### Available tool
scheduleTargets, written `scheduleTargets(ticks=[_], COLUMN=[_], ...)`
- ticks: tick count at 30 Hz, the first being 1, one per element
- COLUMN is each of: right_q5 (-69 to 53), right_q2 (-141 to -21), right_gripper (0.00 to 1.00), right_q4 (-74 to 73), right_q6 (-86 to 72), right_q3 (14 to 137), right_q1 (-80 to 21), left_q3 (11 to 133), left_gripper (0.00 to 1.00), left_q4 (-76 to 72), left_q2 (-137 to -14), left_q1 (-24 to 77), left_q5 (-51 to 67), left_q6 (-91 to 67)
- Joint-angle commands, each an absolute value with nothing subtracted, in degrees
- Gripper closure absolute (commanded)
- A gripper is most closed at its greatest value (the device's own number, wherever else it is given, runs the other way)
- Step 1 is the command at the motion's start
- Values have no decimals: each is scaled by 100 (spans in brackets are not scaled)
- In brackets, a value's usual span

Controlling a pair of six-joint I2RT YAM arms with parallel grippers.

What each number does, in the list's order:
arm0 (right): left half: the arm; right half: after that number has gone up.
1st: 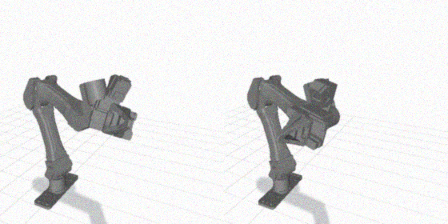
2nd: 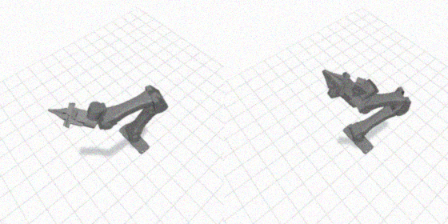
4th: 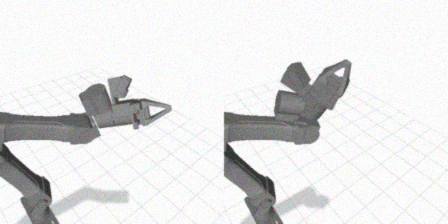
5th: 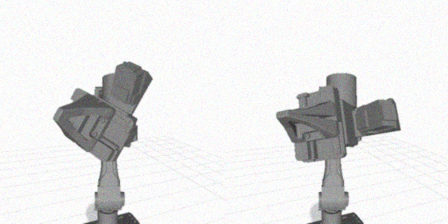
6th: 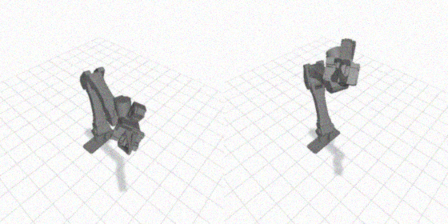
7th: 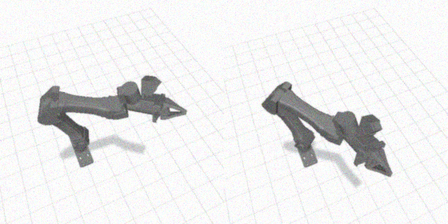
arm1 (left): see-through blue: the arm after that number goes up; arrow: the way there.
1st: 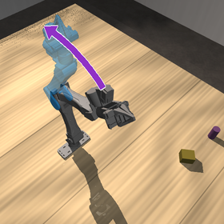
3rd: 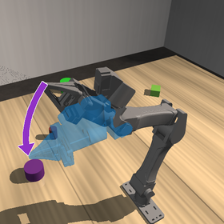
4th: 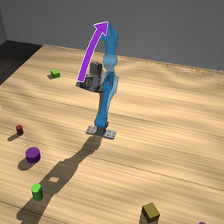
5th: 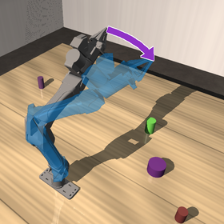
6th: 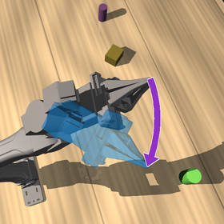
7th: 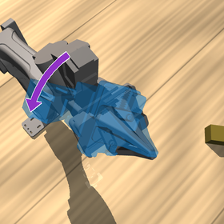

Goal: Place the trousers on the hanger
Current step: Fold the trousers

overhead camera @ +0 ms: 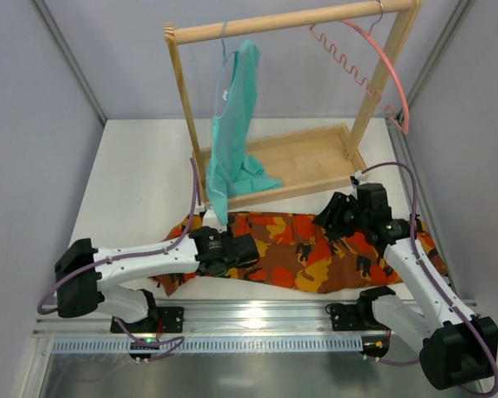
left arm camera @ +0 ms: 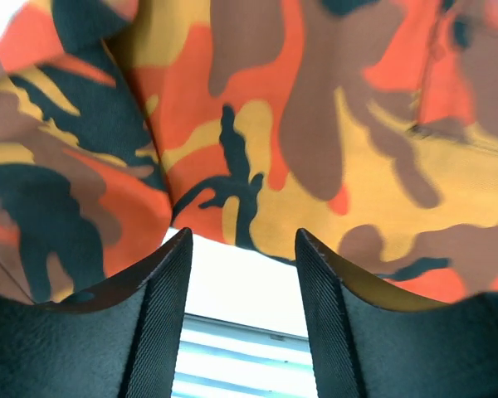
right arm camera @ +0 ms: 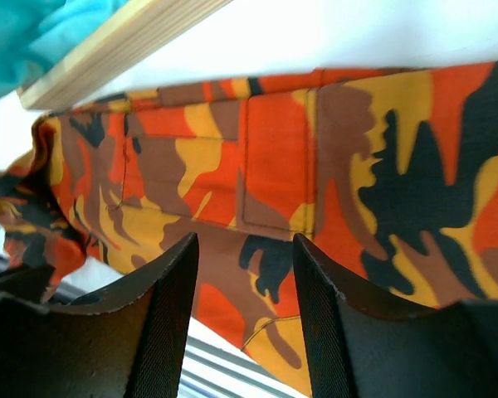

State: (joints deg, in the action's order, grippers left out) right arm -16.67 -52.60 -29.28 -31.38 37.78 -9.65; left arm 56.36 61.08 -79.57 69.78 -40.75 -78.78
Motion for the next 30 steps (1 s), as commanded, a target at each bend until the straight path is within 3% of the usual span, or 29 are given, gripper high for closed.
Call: scheduleTargets(ticks=[1, 6, 13, 16, 30], right_q5=[-1495, -663, 920, 1168, 1467], right_q2=[-5168, -5010, -5395, -5817, -6038], right_gripper=[48, 48, 48, 48, 48], right_q4=[-2505, -2128, -1758, -1749, -1933], right_q6=[-3471, -3875, -4219, -4263, -3990], right_q3=[3727, 3648, 3919, 4183, 4421], right_q1=[-1423, -2536, -4628, -5105, -5256], left_q3=[6195, 6812, 6109, 5662, 5723], left_gripper=[45, 45, 43, 39, 38], left_q4=[6739, 6979, 5872, 5520, 5546], left_q2=[-7638, -7253, -5891, -5696, -6521], left_q1=[6909, 6014, 2591, 1691, 1485], left_q5=[-4798, -4756, -3195, -2552, -897], left_q6=[-7622, -6884, -4932, -4230, -3164])
